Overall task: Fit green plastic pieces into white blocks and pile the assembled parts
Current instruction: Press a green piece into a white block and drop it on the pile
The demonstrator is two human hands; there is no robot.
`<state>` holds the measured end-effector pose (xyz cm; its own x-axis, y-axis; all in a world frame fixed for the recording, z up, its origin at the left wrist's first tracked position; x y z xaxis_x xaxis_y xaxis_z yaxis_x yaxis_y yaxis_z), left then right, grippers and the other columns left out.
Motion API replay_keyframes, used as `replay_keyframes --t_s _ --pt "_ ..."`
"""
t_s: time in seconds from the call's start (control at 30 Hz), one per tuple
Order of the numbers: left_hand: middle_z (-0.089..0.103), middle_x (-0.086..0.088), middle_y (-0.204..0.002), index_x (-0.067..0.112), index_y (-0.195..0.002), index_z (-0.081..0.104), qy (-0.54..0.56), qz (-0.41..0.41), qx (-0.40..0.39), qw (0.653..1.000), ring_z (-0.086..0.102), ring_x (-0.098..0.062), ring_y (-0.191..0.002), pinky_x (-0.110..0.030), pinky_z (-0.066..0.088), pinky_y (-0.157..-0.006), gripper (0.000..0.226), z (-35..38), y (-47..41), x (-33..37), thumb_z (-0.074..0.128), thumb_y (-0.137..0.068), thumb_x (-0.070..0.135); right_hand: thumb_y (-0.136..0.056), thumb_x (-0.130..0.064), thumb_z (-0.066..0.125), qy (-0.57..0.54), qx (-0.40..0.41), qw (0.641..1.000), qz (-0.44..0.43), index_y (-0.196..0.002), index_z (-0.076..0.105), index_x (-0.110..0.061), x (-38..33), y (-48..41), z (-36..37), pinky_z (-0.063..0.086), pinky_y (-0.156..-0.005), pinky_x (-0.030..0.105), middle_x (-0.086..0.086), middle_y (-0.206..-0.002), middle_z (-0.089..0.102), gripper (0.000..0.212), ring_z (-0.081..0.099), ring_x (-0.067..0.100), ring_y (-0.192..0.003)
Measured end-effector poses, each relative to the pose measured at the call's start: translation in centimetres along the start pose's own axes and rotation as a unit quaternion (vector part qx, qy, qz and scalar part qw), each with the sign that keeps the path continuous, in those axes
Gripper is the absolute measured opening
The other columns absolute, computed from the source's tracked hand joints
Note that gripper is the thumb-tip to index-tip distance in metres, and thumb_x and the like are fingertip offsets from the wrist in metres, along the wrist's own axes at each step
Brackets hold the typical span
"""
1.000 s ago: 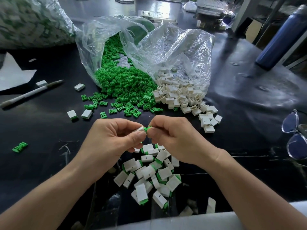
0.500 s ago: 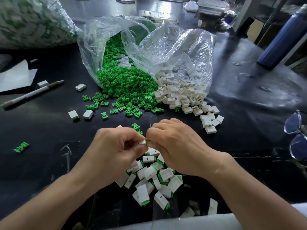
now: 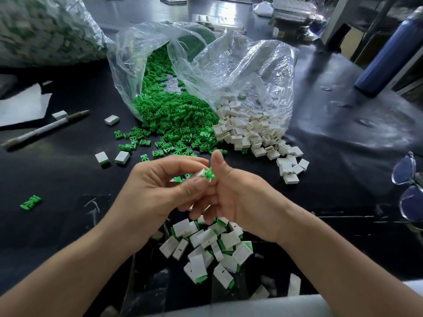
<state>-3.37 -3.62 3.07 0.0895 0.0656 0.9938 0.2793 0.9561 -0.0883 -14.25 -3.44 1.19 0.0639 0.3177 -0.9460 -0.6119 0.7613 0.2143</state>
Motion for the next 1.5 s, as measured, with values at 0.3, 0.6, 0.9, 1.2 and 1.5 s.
replay_keyframes --t_s 0.3,0.6,0.9,1.2,1.5 --pt "0.065 -0.008 -0.059 0.009 -0.085 0.073 0.041 -0.012 -0.021 0.999 0.056 -0.017 -0.045 -0.023 0.050 -0.047 0.030 0.4 -0.1 -0.2 0.069 -0.058 0.022 -0.079 -0.058 0.034 -0.069 -0.016 0.997 0.019 -0.076 0.057 -0.012 0.2 -0.1 0.5 0.042 -0.056 0.019 0.000 -0.064 0.056 0.051 0.050 0.009 -0.057" --pt "0.062 -0.030 -0.066 -0.005 -0.085 0.070 0.031 0.015 -0.030 0.999 0.061 -0.035 -0.051 -0.032 0.053 -0.052 0.024 0.4 -0.1 -0.1 0.065 -0.067 0.010 -0.070 -0.060 0.036 0.028 0.028 0.999 0.003 -0.084 0.053 -0.003 0.4 0.1 0.2 0.035 -0.051 0.019 -0.009 -0.054 0.047 0.061 0.039 0.007 -0.052" --pt "0.065 -0.024 -0.064 0.001 -0.086 0.072 0.027 0.007 -0.026 0.999 0.062 -0.033 -0.049 -0.032 0.054 -0.051 0.025 0.4 -0.1 -0.1 0.066 -0.066 0.014 -0.076 -0.058 0.035 0.023 0.042 0.999 -0.002 -0.074 0.051 -0.012 0.5 0.0 0.4 0.032 -0.052 0.020 -0.009 -0.053 0.047 0.049 0.038 0.007 -0.051" --pt "0.068 -0.023 -0.072 0.002 -0.089 0.073 0.021 -0.013 0.000 1.000 0.063 -0.032 -0.061 -0.034 0.054 -0.062 0.024 -0.3 -0.1 -0.5 0.061 -0.070 0.013 -0.072 -0.062 0.033 0.088 0.063 0.994 0.001 -0.076 0.056 -0.012 0.1 0.2 -0.1 0.034 -0.049 0.014 -0.010 -0.054 0.053 0.054 0.042 0.005 -0.052" --pt "0.069 -0.019 -0.072 0.010 -0.089 0.075 0.003 -0.013 -0.005 1.000 0.063 -0.030 -0.063 -0.032 0.056 -0.063 0.029 -0.3 -0.1 -0.4 0.068 -0.061 0.017 -0.075 -0.059 0.031 0.121 0.060 0.991 -0.019 -0.079 0.054 -0.012 0.0 0.3 -0.2 0.035 -0.051 0.015 -0.010 -0.059 0.055 0.052 0.045 0.004 -0.053"
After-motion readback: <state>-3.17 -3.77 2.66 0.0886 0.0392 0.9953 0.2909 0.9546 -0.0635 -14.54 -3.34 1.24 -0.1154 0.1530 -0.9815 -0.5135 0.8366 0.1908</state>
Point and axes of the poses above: each hand's wrist, its own y-axis away from the middle knuckle, its own z-axis out of the palm, x = y × z, the point moved 5 cm from there along -y, towards the middle knuckle
